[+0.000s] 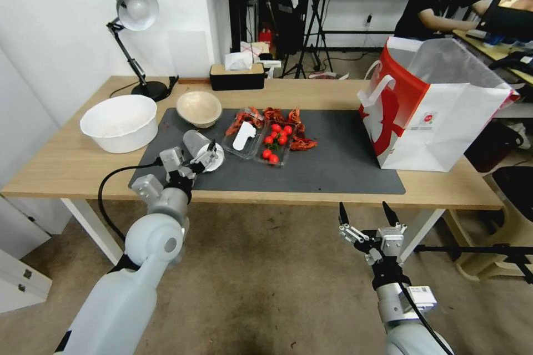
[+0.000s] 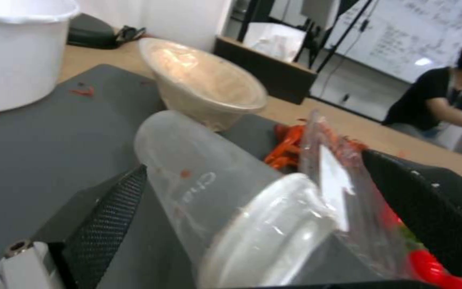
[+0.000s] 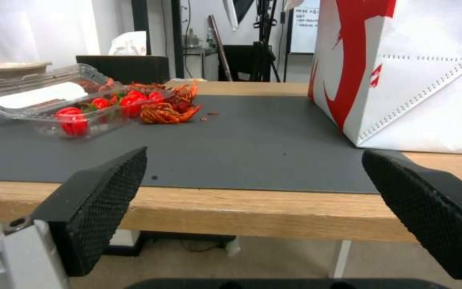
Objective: Pick up the trash from the table and place it into the takeout bag.
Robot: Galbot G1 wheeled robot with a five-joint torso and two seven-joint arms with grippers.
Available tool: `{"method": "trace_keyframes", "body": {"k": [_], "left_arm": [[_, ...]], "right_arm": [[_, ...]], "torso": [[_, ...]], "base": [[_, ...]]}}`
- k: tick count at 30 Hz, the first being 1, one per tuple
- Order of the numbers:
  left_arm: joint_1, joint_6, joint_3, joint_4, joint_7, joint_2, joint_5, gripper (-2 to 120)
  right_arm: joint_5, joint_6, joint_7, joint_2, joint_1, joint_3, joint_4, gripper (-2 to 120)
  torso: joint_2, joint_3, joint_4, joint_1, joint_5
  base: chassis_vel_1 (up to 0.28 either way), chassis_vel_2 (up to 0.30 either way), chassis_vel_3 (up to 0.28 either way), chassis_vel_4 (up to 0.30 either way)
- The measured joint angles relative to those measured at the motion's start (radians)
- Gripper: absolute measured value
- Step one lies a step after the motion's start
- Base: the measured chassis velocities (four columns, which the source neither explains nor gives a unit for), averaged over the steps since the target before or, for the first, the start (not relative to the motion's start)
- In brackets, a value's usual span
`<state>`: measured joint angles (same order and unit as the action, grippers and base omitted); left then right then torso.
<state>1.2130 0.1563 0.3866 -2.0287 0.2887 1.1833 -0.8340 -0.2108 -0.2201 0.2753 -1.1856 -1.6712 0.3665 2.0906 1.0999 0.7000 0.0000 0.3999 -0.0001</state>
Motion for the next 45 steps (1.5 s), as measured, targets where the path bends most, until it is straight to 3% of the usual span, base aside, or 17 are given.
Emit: {"method": "trace_keyframes", "body": {"k": [9, 13, 35, 45], "left_arm": [[-0.099, 0.052, -0.076, 0.048, 0.125, -0.008, 0.002, 100], [-0.147, 0.074, -0.100, 0.085, 0.187, -0.007, 0.055, 100], [-0.193, 0.141, -0.163, 0.126, 0.276, 0.028, 0.031, 100], [-0.191, 0.146, -0.163, 0.128, 0.283, 0.028, 0.032, 100]], "right_arm": [[0.018, 0.008, 0.004, -0.005, -0.001, 0.000, -0.004, 100], [0.023, 0.010, 0.006, -0.010, 0.001, 0.002, -0.012, 100], [0.035, 0.010, 0.009, -0.017, 0.003, 0.013, -0.031, 100], [0.035, 0.010, 0.009, -0.017, 0.003, 0.013, -0.031, 100]], "torso": [[0.000, 0.000, 0.0000, 0.000, 0.0002], [0.000, 0.000, 0.0000, 0.000, 0.0000], [0.000, 0.000, 0.0000, 0.000, 0.0001], [0.000, 0.000, 0.0001, 0.000, 0.0001]], "base": [[0.000, 0.000, 0.000, 0.000], [0.000, 0.000, 0.000, 0.000], [0.000, 0.000, 0.000, 0.000], [0.000, 0.000, 0.000, 0.000]]}}
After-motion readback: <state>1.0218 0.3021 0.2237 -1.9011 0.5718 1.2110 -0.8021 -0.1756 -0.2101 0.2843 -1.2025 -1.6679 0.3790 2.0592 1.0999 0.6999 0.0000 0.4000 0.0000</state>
